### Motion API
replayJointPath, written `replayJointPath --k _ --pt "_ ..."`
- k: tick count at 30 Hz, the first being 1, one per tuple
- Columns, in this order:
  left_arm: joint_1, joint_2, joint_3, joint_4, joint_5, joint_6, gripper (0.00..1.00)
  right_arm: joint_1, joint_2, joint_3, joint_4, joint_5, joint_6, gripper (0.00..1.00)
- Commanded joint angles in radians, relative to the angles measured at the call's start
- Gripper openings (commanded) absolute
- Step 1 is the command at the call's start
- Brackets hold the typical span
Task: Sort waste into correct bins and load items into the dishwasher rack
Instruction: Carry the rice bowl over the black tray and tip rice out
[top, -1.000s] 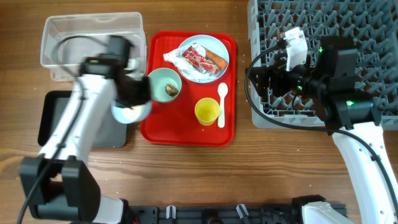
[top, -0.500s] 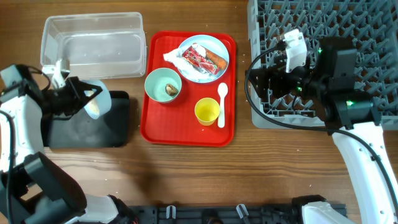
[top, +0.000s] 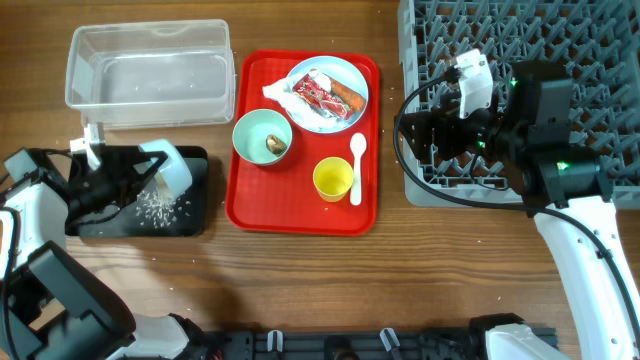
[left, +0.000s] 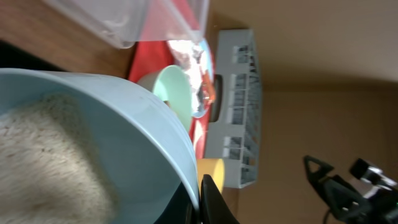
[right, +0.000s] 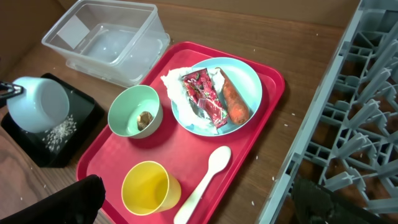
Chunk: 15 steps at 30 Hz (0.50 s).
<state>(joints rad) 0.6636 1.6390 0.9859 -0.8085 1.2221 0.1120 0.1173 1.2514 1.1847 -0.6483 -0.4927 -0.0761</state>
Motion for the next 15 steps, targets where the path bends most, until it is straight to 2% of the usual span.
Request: replayJointPath --k 1,4,7,15 --pt "0.025 0.014 -0.005 0.007 0.175 0.015 0.04 0.001 0.008 0.018 -0.002 0.005 0.009 1.0" --pt "0.042 0.031 -0.005 0.008 0.256 0.011 0.04 0.002 0.008 0.018 -0.004 0.006 0.008 1.0" --pt "0.058 0.032 -0.005 0.008 0.354 -0.056 0.04 0.001 0.008 0.018 -0.005 0.006 0.008 1.0" --pt "0.06 0.032 -0.005 0.013 0.354 -0.194 0.04 0.001 0.008 0.018 -0.005 0.037 -0.001 1.0"
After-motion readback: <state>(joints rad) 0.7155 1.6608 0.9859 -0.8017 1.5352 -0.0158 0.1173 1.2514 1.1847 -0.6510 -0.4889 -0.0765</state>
